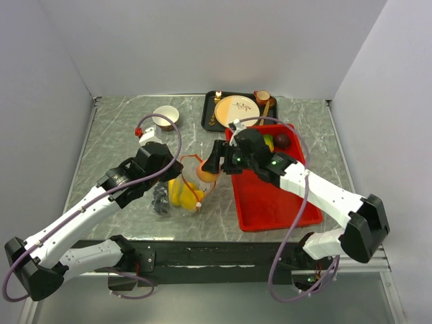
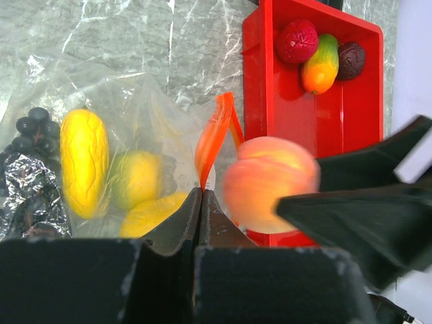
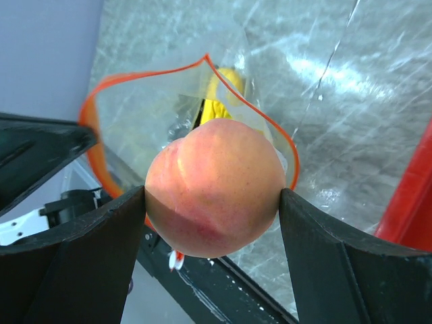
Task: Place the food in the zip-top bag and seal the zipper
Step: Place the fake fruit in the zipper food storage bag, then adjust the zipper food storage bag at the center of the board.
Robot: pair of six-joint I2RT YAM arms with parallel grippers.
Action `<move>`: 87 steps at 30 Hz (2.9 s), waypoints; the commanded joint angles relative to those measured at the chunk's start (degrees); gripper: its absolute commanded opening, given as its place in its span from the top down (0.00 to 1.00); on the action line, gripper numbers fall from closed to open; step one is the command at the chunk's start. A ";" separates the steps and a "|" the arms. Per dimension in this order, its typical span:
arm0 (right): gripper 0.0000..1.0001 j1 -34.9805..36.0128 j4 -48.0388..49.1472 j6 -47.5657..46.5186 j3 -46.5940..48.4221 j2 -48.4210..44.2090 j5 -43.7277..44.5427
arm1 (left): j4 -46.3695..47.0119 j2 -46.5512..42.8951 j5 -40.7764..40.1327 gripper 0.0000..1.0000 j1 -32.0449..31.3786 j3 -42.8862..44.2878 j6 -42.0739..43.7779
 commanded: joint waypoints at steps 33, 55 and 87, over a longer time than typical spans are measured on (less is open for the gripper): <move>0.03 0.77 -8.14 -2.23 6.25 4.04 11.18 | 0.00 -3.96 -1.86 0.98 0.16 1.42 0.26; 0.65 0.67 -6.38 -2.67 2.29 10.19 2.56 | -0.79 -4.84 -2.65 0.97 0.16 1.07 -0.36; 0.97 12.19 -3.83 -6.98 39.47 25.30 -14.92 | -29.79 -7.92 -27.45 0.97 2.62 31.74 6.15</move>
